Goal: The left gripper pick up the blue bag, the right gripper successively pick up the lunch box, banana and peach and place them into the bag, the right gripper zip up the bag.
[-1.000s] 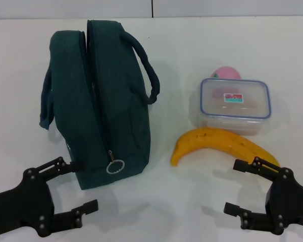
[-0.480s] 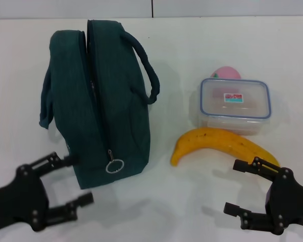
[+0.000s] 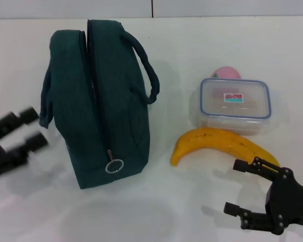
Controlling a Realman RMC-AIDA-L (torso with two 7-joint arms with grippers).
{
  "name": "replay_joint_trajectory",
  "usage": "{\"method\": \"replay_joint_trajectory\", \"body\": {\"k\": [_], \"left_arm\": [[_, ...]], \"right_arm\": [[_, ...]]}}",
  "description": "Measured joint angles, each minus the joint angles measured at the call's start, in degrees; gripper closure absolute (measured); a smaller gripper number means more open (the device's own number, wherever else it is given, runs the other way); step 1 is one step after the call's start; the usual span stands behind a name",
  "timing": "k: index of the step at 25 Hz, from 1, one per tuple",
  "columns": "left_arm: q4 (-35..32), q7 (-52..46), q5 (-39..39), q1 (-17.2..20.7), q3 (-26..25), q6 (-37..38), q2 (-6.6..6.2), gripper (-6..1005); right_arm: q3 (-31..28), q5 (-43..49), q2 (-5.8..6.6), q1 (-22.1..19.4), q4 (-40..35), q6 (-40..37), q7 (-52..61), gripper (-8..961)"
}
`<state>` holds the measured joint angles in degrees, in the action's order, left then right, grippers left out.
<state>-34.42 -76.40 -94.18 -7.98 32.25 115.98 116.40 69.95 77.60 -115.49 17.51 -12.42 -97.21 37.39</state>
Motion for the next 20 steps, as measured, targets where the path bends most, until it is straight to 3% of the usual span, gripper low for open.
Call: {"method": "replay_joint_trajectory", "body": {"k": [6,13,17,20], "left_arm": [[-4.28,-21.67,-2.53,-4.19,-4.27,-3.15,-3.38,154],[-21.71,-47.82,-12.34,-10.62,-4.37,-8.77,-2.86,158],[-31.18,-60.68,-20.83,-15.59,-3.68,-8.67,-3.31,159],[-32.35,-64.74,-25.1,-18.96,-1.28,-8.65,-4.42,162]], "right_arm": [[-0.03,0.0,-0.03,0.13,0.16,0.01,0.03,83],[0.01,0.01,-0.09,0.24,0.29,0.04,0.04,83],[-0.02,-0.02,-0.11,0.25,0.3,0.04,0.0,84],[0.14,-0.49,-0.17,0.25,0.34,0.03,-0.25,84]]}}
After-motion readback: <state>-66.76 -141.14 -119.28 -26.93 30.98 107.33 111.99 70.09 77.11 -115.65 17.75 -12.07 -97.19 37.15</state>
